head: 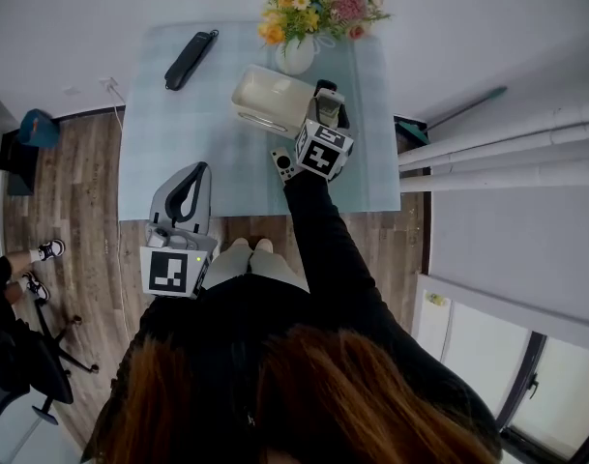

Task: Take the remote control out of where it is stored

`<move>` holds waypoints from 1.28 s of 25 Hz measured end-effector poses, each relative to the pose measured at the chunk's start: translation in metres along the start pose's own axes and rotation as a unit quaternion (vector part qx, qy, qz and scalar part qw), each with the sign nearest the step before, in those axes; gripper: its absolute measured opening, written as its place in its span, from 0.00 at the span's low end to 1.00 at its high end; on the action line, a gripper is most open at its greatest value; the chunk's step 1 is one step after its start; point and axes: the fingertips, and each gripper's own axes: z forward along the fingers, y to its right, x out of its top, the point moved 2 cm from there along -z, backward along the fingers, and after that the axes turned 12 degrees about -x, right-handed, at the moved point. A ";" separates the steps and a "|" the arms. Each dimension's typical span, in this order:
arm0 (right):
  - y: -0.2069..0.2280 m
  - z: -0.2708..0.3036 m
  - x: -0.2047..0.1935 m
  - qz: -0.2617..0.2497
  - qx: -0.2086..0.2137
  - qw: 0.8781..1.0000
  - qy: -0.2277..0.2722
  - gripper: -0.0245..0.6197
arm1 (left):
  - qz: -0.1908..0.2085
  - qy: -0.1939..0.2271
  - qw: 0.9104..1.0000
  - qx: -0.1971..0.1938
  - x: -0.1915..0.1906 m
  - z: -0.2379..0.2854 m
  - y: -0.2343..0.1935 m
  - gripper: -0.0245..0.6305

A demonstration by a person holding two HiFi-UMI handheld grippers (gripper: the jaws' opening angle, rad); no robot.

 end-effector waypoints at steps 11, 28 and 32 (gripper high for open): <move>0.001 0.016 0.002 0.012 -0.033 0.999 0.004 0.43 | -0.005 -0.016 1.000 0.018 -0.005 -0.008 -0.011 0.04; 0.007 -0.010 0.036 0.018 0.004 0.998 0.065 0.43 | -0.009 -0.013 1.000 0.003 -0.005 0.000 -0.006 0.04; 0.009 -0.025 0.056 0.020 0.019 0.996 0.088 0.43 | -0.005 -0.009 1.000 -0.005 -0.003 0.004 -0.002 0.04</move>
